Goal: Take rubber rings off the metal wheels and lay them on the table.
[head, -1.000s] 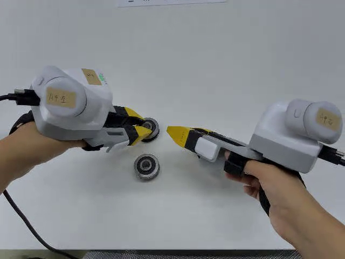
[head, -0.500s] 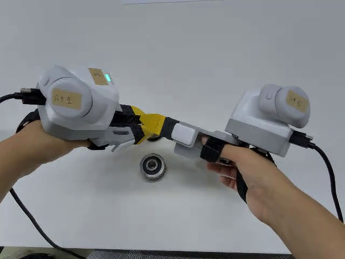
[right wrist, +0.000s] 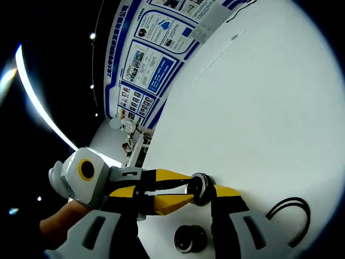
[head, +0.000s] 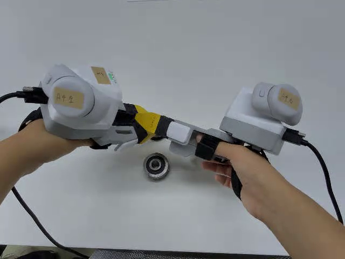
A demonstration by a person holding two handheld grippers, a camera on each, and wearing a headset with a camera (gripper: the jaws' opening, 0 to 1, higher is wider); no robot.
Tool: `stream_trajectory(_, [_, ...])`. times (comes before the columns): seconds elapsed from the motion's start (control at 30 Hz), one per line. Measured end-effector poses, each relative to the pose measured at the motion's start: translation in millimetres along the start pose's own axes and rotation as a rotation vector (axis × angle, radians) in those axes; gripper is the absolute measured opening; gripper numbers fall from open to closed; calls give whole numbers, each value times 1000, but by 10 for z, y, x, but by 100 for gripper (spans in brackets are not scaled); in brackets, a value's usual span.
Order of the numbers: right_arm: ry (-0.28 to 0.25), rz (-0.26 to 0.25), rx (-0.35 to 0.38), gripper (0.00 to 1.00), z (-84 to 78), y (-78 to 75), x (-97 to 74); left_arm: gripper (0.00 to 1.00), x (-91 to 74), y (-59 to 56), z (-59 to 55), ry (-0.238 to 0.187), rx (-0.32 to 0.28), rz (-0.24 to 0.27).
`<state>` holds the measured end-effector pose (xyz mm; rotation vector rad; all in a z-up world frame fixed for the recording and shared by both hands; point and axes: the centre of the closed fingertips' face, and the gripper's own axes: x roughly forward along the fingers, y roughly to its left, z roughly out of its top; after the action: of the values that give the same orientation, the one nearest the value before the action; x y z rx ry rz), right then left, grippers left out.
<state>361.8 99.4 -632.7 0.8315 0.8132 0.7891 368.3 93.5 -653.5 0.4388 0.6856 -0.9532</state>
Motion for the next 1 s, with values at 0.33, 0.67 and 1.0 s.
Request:
stream_trajectory(0.33, [-5, -2, -4, 55, 4, 1, -32, 12, -2, -4, -3, 3, 0, 1])
stream_trajectory(0.67, [5, -2, -8, 53, -11, -1, -13, 12, -5, -5, -5, 4, -2, 2])
stream_trajectory(1.0, [19, -24, -34, 55, -37, -12, 13, 12, -8, -1, -3, 7, 0, 2])
